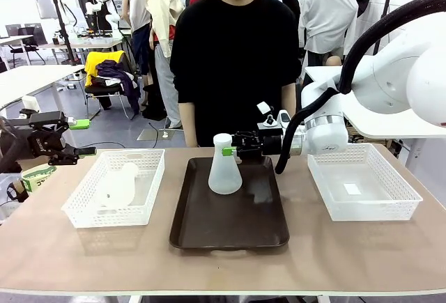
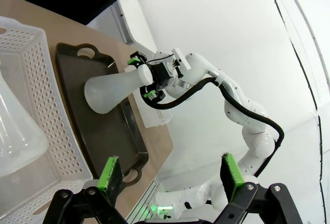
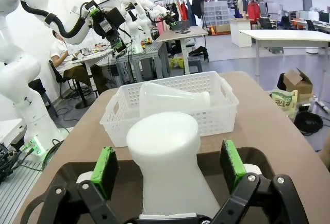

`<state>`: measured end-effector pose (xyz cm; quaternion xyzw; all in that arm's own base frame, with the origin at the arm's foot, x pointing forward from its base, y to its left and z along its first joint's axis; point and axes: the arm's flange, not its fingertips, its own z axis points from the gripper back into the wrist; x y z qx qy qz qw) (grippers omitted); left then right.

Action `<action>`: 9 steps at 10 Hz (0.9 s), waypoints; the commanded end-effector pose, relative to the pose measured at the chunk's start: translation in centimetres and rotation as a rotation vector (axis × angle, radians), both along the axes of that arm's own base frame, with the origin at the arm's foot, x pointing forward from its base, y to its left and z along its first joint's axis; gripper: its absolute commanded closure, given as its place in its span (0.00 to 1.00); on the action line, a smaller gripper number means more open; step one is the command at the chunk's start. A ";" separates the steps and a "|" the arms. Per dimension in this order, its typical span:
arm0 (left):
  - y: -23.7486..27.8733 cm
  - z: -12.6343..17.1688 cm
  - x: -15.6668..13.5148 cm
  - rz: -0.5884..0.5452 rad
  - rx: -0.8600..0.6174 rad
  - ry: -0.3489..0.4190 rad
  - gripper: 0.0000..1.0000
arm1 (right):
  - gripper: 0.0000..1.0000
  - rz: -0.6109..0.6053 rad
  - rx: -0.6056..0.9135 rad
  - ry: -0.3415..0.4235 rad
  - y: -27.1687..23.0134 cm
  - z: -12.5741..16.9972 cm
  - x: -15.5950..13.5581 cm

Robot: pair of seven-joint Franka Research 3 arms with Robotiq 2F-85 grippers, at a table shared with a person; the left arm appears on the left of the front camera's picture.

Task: Prepare the laboratory tools.
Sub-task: Pick up the Big flask that the person points to.

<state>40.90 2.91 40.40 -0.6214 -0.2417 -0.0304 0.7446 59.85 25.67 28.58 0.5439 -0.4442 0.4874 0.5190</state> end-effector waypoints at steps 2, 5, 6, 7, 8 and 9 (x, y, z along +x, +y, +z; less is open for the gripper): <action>0.0 0.0 0.1 0.011 -0.028 -0.019 0.00 | 0.00 -0.008 0.012 -0.010 0.1 -0.3 0.0; 0.0 0.0 0.1 0.011 -0.028 -0.019 0.00 | 0.00 0.000 0.000 0.000 0.0 0.0 0.0; 0.0 0.0 0.1 0.011 -0.028 -0.019 0.00 | 0.00 0.008 -0.044 -0.012 -0.2 1.2 -0.3; 0.0 0.0 0.1 0.011 -0.028 -0.019 0.00 | 0.00 0.003 -0.080 -0.022 -0.6 2.4 -0.5; 0.0 0.0 0.1 0.011 -0.028 -0.019 0.00 | 0.00 -0.015 -0.119 -0.038 -1.1 3.6 -0.5; 0.0 0.0 0.1 0.011 -0.028 -0.019 0.00 | 0.00 -0.043 -0.163 -0.058 -1.8 4.7 -0.6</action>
